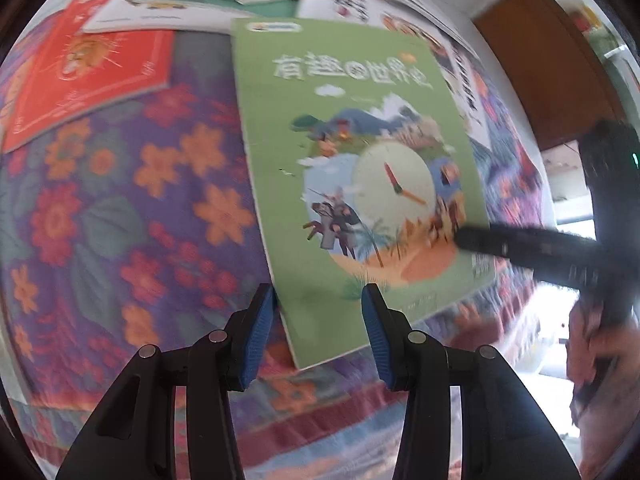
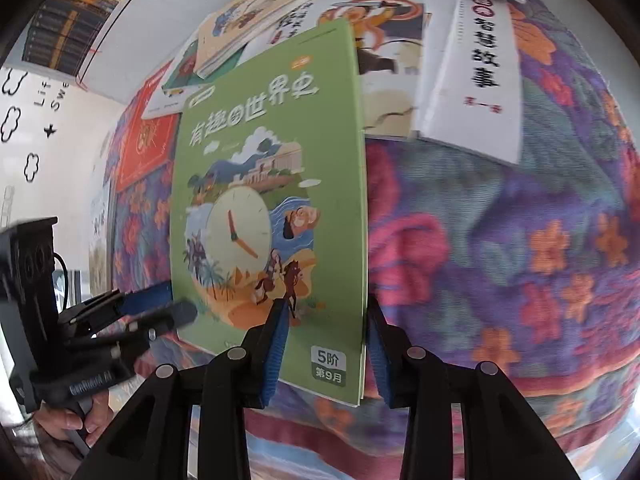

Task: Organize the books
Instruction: 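Lift the light green world-history book upright off the pile with both tools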

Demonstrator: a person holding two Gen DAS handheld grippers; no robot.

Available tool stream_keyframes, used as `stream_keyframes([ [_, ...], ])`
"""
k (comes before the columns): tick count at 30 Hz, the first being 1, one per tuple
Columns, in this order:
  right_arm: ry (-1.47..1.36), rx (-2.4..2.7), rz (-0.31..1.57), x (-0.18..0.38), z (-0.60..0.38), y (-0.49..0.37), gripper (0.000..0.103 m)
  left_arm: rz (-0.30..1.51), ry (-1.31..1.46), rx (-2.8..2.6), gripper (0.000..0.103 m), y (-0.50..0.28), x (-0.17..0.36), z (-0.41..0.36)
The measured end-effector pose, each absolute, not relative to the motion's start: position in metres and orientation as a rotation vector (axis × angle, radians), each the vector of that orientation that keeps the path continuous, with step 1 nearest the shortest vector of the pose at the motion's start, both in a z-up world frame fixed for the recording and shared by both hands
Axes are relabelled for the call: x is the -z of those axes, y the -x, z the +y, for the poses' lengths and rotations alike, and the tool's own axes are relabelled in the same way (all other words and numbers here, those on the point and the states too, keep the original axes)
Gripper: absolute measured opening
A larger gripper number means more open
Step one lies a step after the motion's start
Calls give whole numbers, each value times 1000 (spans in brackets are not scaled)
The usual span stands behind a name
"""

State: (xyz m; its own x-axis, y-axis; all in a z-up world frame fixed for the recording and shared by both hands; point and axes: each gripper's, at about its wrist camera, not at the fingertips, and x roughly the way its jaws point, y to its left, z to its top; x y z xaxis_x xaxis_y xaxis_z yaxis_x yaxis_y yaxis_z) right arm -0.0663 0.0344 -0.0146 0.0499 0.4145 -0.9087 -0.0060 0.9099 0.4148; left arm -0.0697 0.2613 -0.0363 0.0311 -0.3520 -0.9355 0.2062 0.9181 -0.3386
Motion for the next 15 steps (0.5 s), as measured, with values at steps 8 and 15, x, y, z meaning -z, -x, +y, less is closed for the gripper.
stream_keyframes([
  [8, -292, -375, 1485, 16, 27, 60, 37, 1494, 329, 426, 40, 35, 47, 304],
  [15, -339, -419, 1464, 21, 25, 49, 37, 1504, 343, 494, 40, 23, 49, 303],
])
